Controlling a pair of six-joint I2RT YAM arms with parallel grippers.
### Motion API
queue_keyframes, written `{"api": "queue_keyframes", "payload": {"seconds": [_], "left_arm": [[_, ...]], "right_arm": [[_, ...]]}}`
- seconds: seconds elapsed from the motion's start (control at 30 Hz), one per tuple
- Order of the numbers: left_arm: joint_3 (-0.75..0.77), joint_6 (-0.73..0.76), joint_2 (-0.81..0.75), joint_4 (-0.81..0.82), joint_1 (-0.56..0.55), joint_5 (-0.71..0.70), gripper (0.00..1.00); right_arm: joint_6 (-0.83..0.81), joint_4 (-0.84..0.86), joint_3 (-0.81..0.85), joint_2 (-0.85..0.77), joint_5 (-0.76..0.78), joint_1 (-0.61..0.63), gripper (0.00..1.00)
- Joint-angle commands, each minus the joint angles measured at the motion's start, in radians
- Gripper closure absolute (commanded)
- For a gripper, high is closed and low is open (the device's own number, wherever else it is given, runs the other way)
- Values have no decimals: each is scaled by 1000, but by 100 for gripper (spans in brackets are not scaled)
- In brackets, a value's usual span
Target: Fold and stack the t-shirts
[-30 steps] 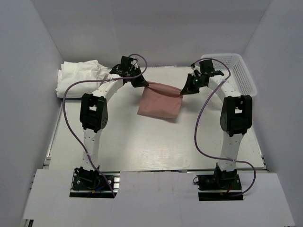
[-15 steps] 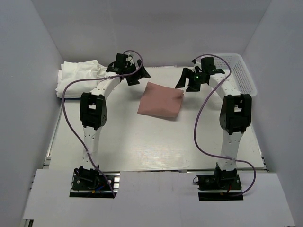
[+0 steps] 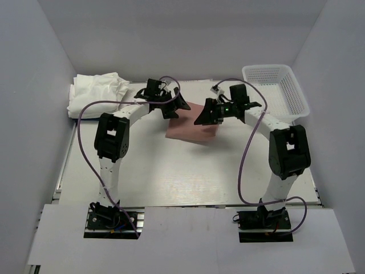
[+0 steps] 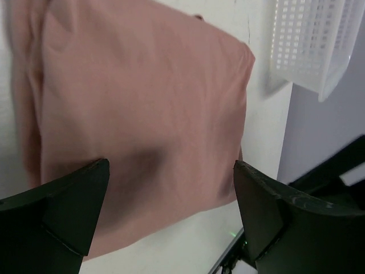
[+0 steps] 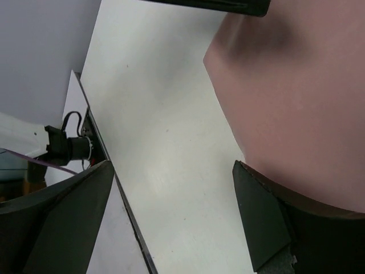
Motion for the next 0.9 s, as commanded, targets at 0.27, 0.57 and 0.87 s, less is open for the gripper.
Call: {"api": "queue_keyframes", "payload": {"seconds": [0.27,0.57,0.87], "left_arm": [[-121,-30,3,40,-22,97,0],[-226,0,-18,8,-22,60,0],[-138,115,-104,-74,-34,-20,0]], "right_arm": [[-76,-2,-86,151,16,11,10],[-92,22,-158,260,147,-9,10],[-147,-59,-75,135,121,1,10]]}}
